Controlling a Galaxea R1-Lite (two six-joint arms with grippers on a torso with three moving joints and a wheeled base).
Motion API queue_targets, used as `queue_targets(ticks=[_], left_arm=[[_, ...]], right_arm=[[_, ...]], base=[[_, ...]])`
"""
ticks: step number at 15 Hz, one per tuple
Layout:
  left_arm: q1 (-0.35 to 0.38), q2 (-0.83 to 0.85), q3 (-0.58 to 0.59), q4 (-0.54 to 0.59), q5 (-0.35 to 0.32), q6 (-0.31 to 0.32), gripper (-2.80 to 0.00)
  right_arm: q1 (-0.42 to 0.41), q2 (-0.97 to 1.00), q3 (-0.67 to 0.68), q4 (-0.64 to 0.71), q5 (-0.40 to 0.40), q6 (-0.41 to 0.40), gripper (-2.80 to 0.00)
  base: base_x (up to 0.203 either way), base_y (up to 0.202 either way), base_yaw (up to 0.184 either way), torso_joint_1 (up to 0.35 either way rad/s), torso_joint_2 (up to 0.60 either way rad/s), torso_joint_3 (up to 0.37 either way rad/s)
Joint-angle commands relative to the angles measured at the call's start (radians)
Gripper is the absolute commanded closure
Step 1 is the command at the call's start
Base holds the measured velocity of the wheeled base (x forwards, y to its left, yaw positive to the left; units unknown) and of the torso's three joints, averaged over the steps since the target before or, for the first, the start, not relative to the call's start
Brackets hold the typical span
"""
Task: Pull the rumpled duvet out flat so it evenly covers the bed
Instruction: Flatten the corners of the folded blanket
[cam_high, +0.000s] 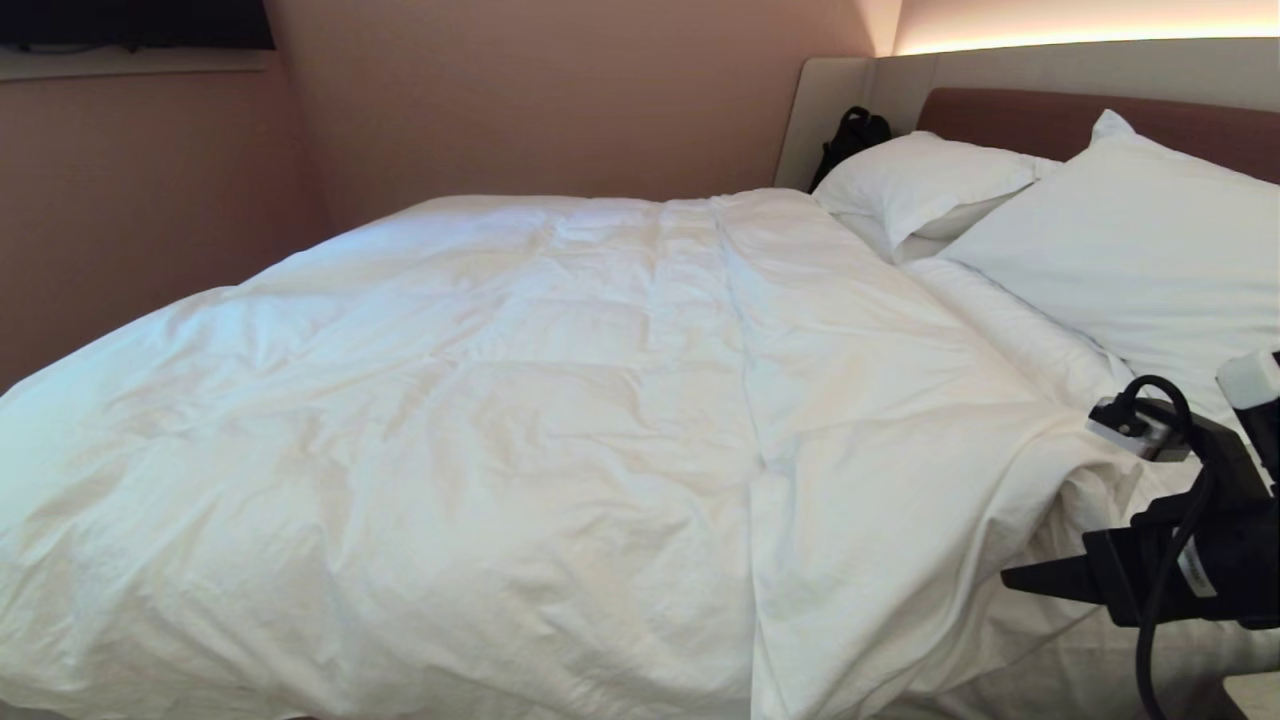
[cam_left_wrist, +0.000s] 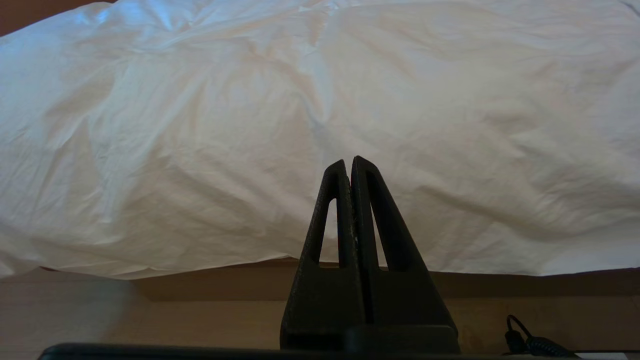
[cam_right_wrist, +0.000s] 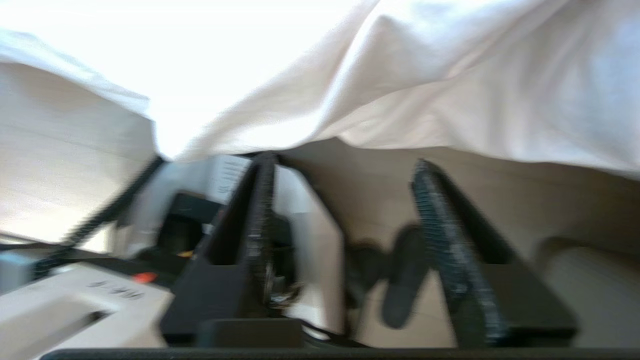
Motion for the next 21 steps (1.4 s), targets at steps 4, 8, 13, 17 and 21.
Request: queue_targets(ticks=[4,8,13,17,21], left_arm=[[0.000,0.000,0.000,0.000,0.000,0.000,0.00],[0.000,0.000,0.000,0.000,0.000,0.000,0.00],[0.000,0.000,0.000,0.000,0.000,0.000,0.00],[0.000,0.000,0.000,0.000,0.000,0.000,0.00],[0.000,0.000,0.000,0.000,0.000,0.000,0.00]], right_arm=[[-0.082,0.049,0.018,-0.003,0.304,0.041,-2.80],[-0.178,0.148,0.019,-0.078,0.396,0.024,-2.80],[-0.209,0.175,0.013,-0.136,0.401,0.024,-2.80],[-0.217,0.196,-0.002,-0.138,0.393,0.020,-2.80],[-0.253,0.192,0.009,-0.130,0.388,0.016,-2.80]], base=[[0.000,0.000,0.000,0.000,0.00,0.000],[0.000,0.000,0.000,0.000,0.00,0.000],[0.000,0.000,0.000,0.000,0.00,0.000],[0.000,0.000,0.000,0.000,0.00,0.000],[0.000,0.000,0.000,0.000,0.00,0.000]])
